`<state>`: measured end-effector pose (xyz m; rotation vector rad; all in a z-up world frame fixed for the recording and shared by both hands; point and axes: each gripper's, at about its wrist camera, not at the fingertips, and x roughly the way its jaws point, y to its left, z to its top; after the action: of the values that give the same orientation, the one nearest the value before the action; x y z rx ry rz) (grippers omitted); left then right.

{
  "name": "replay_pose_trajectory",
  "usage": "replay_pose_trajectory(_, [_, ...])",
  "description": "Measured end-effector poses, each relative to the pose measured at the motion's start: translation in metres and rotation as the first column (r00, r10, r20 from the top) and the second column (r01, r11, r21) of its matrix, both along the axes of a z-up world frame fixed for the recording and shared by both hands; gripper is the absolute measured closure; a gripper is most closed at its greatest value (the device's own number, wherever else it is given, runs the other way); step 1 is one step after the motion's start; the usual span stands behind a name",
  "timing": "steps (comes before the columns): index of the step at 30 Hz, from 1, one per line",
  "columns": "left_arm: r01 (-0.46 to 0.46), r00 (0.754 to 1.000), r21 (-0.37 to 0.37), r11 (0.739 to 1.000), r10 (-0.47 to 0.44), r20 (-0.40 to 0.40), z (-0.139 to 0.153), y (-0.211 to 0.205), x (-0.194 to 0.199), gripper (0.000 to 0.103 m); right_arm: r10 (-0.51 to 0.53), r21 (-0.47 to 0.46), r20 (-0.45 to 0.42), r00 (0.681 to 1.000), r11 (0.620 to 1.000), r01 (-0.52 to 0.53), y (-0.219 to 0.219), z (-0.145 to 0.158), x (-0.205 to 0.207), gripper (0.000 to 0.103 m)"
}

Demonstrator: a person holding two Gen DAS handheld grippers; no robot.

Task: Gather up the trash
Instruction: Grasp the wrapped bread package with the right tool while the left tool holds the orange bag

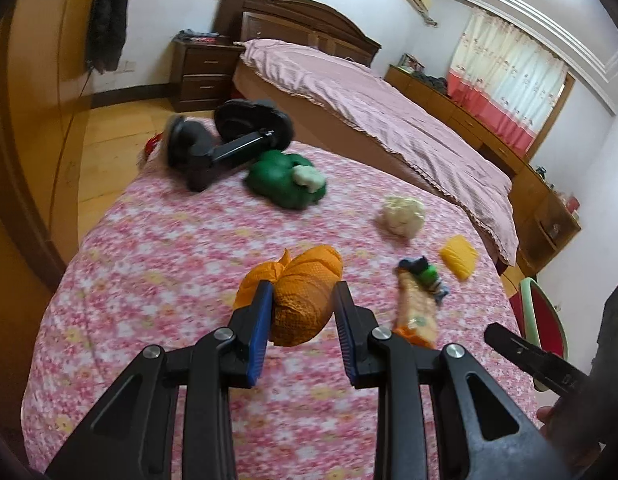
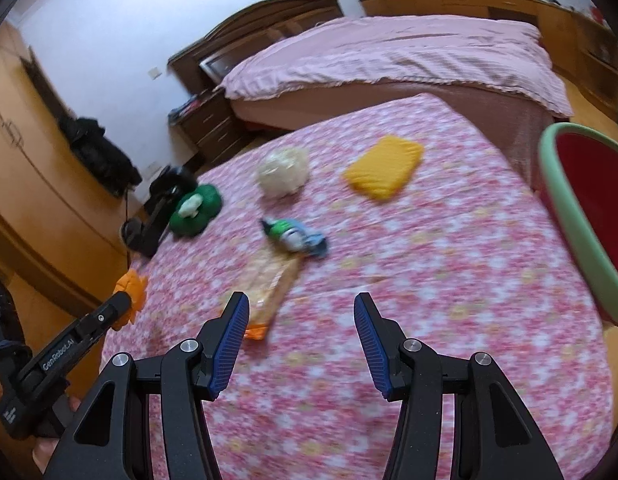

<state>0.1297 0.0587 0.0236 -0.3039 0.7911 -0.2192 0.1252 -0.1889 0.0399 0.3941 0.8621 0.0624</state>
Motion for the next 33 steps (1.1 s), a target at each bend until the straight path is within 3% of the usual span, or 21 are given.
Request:
replay_pose_trajectory(4, [-0.037,0.999,0.005,0.999,0.037,-0.005,-0.006,0.015,-0.002,0.072,0.039,-0.025,-0.024,0.999,0.999,-0.04,0.027,-0.011,0.014,0.047])
replay_pose_trajectory(10, [-0.084,0.996,0.068,0.994,0.084,-0.001,-0.014,0.026,-0.003,0.072,0.02,-0.05,-0.065,0.998,0.998,-0.024,0.049,-0.029,0.036,0.047])
replay_pose_trajectory(16, [-0.093,0.996,0.064,0.994,0.094,-0.009,-0.019,0.032,-0.002,0.072,0.012,-0.109,-0.09,0.996,0.994,-0.021,0.064,-0.04,0.048,0.047])
replay_pose_trajectory(21, [-0.093,0.995,0.055,0.994,0.094,-0.018,-0.021,0.033,-0.003,0.072,0.007,-0.113,-0.089,0.996,0.993,-0.017,0.063,-0.043,0.047,0.047])
replay_pose_trajectory(24, [-0.094,0.995,0.056,0.994,0.095,-0.016,-0.021,0.032,-0.004,0.072,0.009,-0.12,-0.086,0.996,0.993,-0.02,0.06,-0.044,0.045,0.057])
replay_pose_trajectory(33, [-0.084,0.996,0.065,0.994,0.085,-0.007,-0.015,0.024,-0.01,0.072,0.049,-0.058,-0.07,0.996,0.997,-0.053,0.041,-0.036,0.02,0.059])
